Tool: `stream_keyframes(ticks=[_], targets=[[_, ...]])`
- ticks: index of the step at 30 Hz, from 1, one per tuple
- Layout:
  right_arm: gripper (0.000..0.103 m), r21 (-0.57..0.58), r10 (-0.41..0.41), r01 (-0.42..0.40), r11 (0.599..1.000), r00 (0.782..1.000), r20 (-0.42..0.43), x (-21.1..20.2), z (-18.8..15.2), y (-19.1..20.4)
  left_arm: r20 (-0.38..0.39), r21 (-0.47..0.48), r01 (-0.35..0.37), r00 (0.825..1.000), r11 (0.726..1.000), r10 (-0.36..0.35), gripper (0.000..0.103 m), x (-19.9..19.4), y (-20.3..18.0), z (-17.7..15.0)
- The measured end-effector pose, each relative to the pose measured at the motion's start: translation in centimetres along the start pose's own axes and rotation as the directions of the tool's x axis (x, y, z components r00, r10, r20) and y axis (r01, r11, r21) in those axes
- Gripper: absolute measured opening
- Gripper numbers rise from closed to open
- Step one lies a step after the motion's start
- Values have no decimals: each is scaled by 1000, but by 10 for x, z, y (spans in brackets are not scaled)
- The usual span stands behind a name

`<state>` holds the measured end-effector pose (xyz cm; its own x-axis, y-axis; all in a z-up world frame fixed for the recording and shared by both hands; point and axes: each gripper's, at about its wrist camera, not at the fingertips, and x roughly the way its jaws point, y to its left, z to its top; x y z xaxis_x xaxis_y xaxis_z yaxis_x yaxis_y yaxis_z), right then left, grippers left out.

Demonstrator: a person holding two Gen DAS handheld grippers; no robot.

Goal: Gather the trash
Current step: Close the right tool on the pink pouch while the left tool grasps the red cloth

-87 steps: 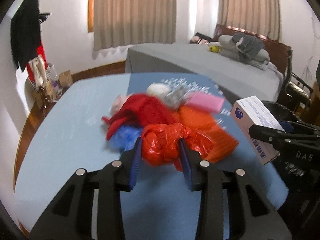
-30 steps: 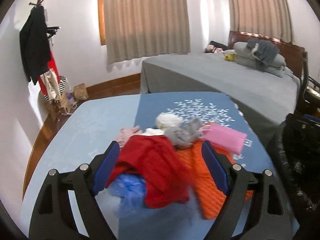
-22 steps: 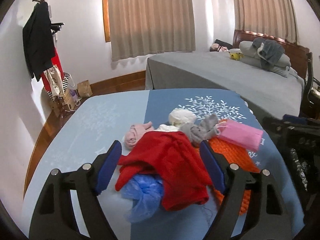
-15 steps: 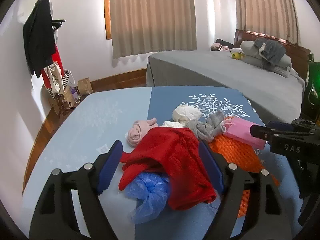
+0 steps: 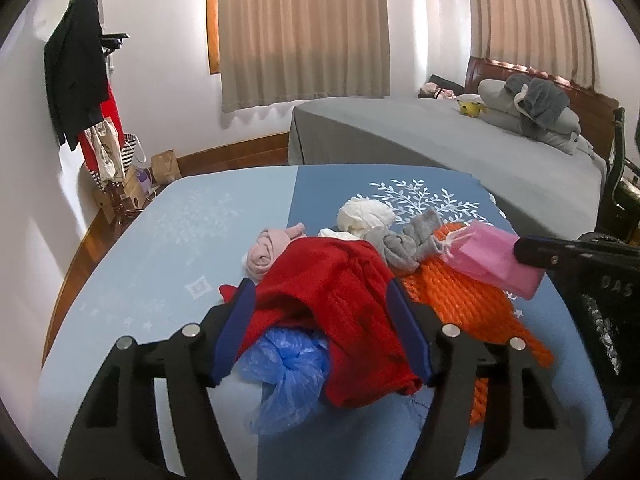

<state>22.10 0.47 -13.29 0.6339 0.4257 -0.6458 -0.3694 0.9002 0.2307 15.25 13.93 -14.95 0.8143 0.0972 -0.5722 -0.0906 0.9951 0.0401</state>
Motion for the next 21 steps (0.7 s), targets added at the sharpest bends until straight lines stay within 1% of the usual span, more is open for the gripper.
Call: stream_keyframes(ticks=[4,6,8,9,11,12,14,17,21], targets=[[9,-1,9,-9,1000,1000,0,-10,-5,2,-7,6,6,1000,1000,-6,63,1,-1,-2],[9,2,6,-6,1000,1000,-4,-13,-8,3,-12,5,9,1000,1000,-9,59,3,-1,-2],[9,-3,-6,6,1000,1000,-9,-14,-12,3,-23,0,21,1000,1000,-20,46,7,-1,-2],[9,-2,-7,7,1000,1000,-11,-14,-12,3,-27,-1,25,999,1000,-25,42,9,0,-2],[9,6,-7,7,1000,1000,-11,-15,-12,2,-27,2,32,999,999,-32,28,10,-1,-1],[9,8,-9,9,1000,1000,-10,-15,-13,1,-25,5,35,999,999,-35,24,10,-2,-1],[9,10,-10,10,1000,1000,-5,-17,-12,1,-20,2,55,998,998,-55,10,9,-1,0],[9,8,-6,6,1000,1000,7,-21,-9,2,-20,-13,62,998,998,-62,6,7,2,0],[9,4,3,-3,1000,1000,29,-31,-5,6,7,-25,62,998,998,-62,5,-4,4,4]])
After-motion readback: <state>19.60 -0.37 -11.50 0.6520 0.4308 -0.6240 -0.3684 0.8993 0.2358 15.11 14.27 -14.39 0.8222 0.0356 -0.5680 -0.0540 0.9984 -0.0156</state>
